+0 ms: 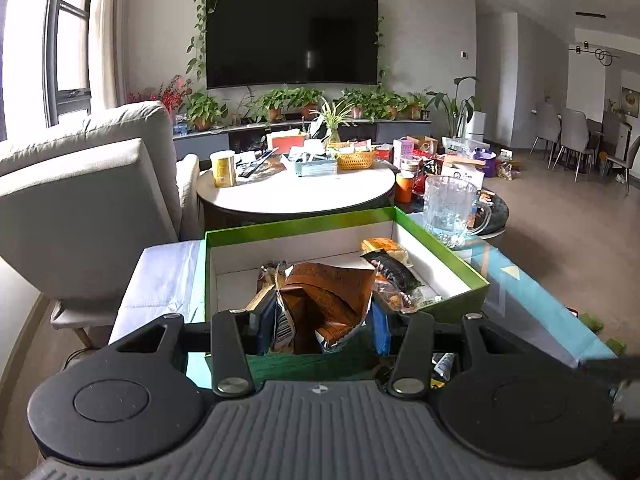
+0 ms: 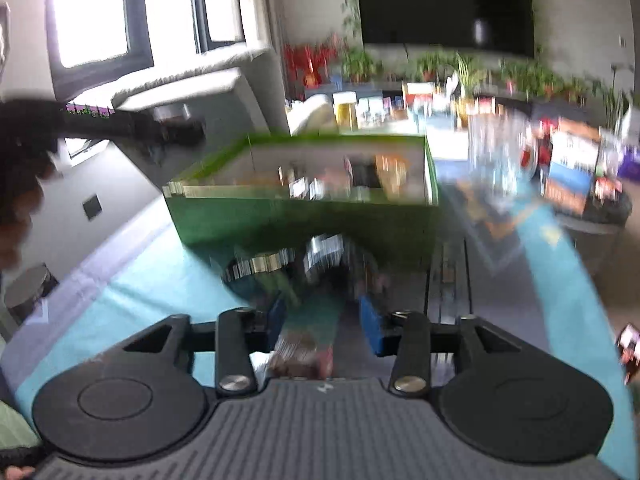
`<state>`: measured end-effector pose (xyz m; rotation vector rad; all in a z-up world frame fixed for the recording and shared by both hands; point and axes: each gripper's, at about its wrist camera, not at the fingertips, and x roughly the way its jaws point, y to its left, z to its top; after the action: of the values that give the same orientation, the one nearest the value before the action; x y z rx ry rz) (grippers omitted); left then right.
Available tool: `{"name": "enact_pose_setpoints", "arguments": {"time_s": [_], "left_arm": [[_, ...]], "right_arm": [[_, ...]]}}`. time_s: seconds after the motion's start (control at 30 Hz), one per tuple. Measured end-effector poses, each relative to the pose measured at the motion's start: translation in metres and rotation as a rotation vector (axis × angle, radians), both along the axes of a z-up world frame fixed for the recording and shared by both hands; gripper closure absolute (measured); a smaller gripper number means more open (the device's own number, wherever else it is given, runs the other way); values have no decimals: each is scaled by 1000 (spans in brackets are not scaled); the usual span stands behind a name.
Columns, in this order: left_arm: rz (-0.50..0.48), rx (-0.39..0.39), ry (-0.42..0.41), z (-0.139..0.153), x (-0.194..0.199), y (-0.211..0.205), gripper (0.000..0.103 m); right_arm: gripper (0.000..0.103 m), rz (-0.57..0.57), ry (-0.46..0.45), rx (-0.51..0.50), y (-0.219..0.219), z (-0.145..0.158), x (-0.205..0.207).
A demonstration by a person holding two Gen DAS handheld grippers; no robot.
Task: Organize snacks
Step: 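Lower the foil bag into the box with the left tool while the right tool regrasps the clear bag, then open the left tool to drop the foil bag while the right tool carries the clear bag over the box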
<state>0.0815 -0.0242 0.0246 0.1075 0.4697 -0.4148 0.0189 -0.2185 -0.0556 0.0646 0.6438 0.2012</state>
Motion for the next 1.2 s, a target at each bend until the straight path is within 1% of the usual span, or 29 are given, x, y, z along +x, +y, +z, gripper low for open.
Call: {"name": "enact_pose_setpoints", "arguments": {"time_s": [0.03,0.07,0.1,0.2,0.27,0.33,0.37,0.43,0.47,0.5,0.53,0.57,0.6,0.63,0.7,0.8,0.93,1.07,1.2], "left_arm": [[3,-1,5,0,1,0,60],[4,-3,8,0,2,0,60],[5,-3,10,-1,3,0,60],[7,-3,9,1,3,0,60],[7,-3,11,0,3,-1,60],[10,-2,15,0,4,-1,60],[11,-1,19,-1,4,-1,60],[12,2,25,-1,3,-1,60],[13,2,26,-2,3,-1,60],[15,1,28,-3,4,0,60],[16,1,30,-3,5,0,60],[18,1,31,-3,5,0,60],[19,1,32,-3,5,0,60],[19,1,32,-3,5,0,60],[16,-1,30,-3,5,0,60],[11,-6,20,-1,6,-1,60],[12,-9,9,2,10,-2,60],[10,-7,-11,8,17,-7,60],[10,-11,-16,11,29,-12,60]], "right_arm": [[66,-9,23,10,-1,-6,0],[66,-15,16,42,-4,-10,-3],[66,-27,31,57,-5,-13,-3],[65,-39,48,85,-5,-16,-4],[65,-8,61,134,-5,-15,-6],[65,28,38,158,-2,-12,-12],[65,44,23,138,0,-13,-13],[65,77,4,58,9,-16,-14],[65,98,16,22,13,-18,-12],[65,123,46,2,16,-22,-7],[65,132,62,-3,17,-24,-5],[65,117,44,-11,18,-24,-5],[66,102,54,-12,19,-24,-3],[66,92,46,-17,19,-24,-3],[66,96,45,-18,20,-20,-2],[66,110,57,27,14,-16,-3],[66,94,11,34,9,-4,-7],[66,91,-82,29,5,18,-4],[66,65,-169,15,-2,38,14]]}}
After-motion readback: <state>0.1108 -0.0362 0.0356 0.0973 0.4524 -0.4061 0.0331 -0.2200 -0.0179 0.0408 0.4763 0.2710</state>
